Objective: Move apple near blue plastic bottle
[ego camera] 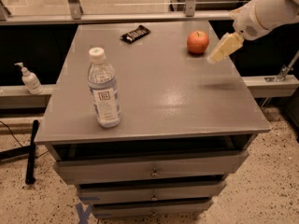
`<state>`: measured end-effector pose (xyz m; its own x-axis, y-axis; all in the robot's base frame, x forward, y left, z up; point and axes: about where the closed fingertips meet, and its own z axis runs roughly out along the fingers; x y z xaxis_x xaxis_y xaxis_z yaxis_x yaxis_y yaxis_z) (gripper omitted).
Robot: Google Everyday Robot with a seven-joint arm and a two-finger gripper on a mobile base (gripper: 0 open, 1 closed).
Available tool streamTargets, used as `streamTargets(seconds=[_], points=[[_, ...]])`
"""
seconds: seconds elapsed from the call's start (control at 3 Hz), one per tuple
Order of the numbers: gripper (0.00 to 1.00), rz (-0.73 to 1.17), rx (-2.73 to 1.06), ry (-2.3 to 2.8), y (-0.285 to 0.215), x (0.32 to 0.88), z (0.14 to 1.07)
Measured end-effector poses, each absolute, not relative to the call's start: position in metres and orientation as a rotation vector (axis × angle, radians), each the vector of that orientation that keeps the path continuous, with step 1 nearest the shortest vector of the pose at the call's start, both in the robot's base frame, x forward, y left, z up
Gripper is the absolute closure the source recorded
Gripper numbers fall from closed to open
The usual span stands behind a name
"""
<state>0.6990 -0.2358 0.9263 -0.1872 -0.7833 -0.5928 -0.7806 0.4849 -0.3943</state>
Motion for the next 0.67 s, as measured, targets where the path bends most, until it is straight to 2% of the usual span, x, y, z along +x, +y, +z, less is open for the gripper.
streamTargets(seconds=[0.67], points=[[0.00,0.134,-0.979,1.960,-0.242,0.780,0.902]])
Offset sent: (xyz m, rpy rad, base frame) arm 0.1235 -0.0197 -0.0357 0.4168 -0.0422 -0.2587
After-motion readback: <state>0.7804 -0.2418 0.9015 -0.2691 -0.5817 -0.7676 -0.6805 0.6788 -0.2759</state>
